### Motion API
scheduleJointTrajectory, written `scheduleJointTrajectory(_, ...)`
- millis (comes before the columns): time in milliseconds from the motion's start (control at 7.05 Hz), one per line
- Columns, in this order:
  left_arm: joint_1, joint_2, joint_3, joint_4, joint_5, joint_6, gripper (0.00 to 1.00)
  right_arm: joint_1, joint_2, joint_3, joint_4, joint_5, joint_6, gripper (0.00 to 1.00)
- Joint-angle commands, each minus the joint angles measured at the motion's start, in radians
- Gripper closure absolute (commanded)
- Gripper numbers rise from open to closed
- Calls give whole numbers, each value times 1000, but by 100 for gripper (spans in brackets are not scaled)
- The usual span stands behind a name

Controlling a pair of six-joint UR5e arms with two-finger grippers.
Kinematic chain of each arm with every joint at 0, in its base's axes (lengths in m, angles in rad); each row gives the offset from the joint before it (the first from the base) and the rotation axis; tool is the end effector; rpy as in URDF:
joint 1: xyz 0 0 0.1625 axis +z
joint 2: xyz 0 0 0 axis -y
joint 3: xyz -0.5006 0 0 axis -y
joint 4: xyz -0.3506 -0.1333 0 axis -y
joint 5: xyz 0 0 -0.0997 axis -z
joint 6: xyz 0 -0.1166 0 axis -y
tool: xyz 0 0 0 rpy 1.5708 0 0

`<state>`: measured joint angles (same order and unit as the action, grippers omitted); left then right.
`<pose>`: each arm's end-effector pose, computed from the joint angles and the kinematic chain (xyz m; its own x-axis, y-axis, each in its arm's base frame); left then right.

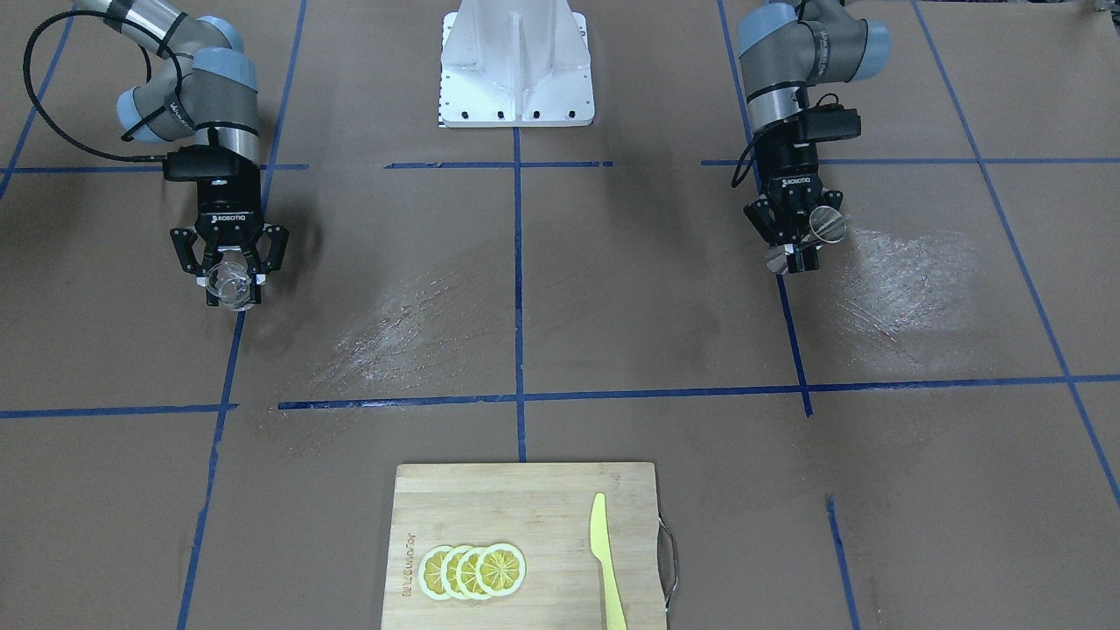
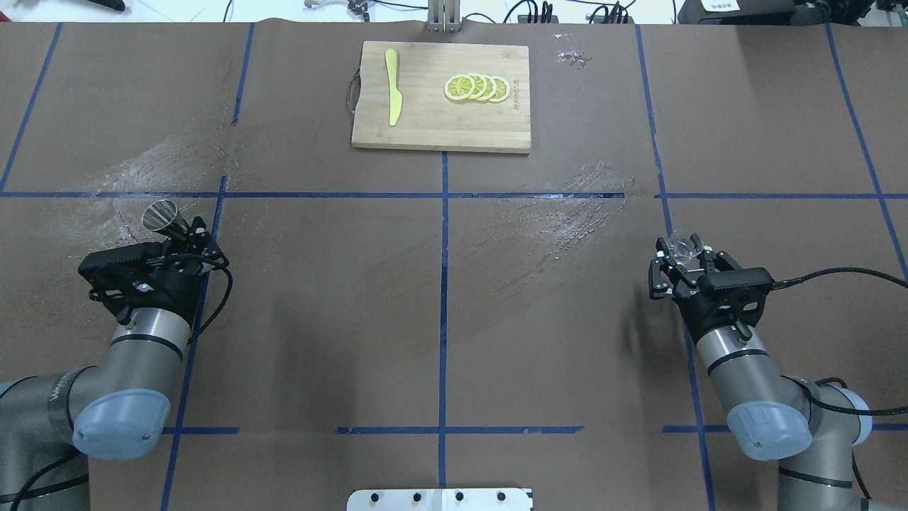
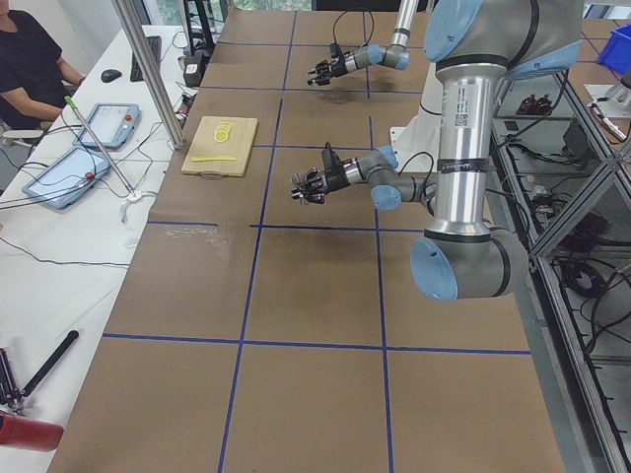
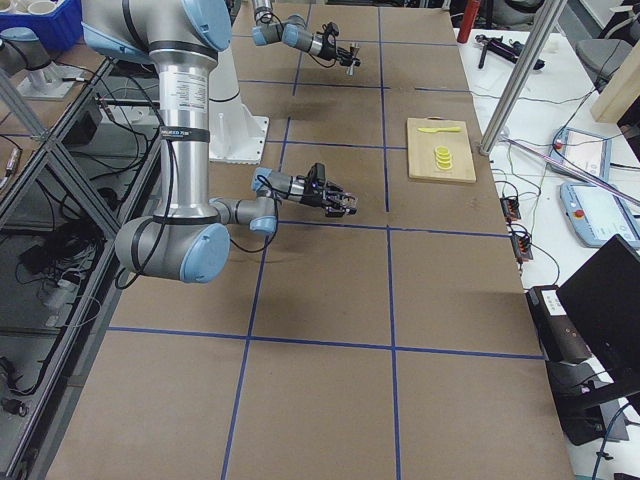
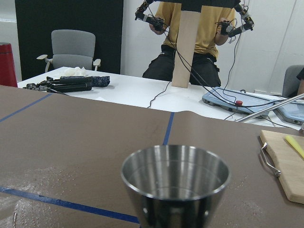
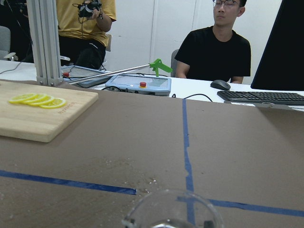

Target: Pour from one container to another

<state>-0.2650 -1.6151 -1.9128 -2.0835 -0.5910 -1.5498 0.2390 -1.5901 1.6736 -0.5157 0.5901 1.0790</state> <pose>0.3835 -0.3425 0.4929 0.6168 -0.1553 -0.7717 0.7604 0.3709 0.5331 -0.3734 -0.3279 0.5704 0.7671 -0.0835 0.6361 -0.5701 0.3659 0.7356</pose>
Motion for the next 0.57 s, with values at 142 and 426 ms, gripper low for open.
scheduleJointTrajectory(142,15,-148,110,-226,-86,167,100,20,10,86,2,62,-175,100)
scheduleJointTrajectory(426,20,-254,142,-285,-138,441,100,63,47,83,3,148,-291,100)
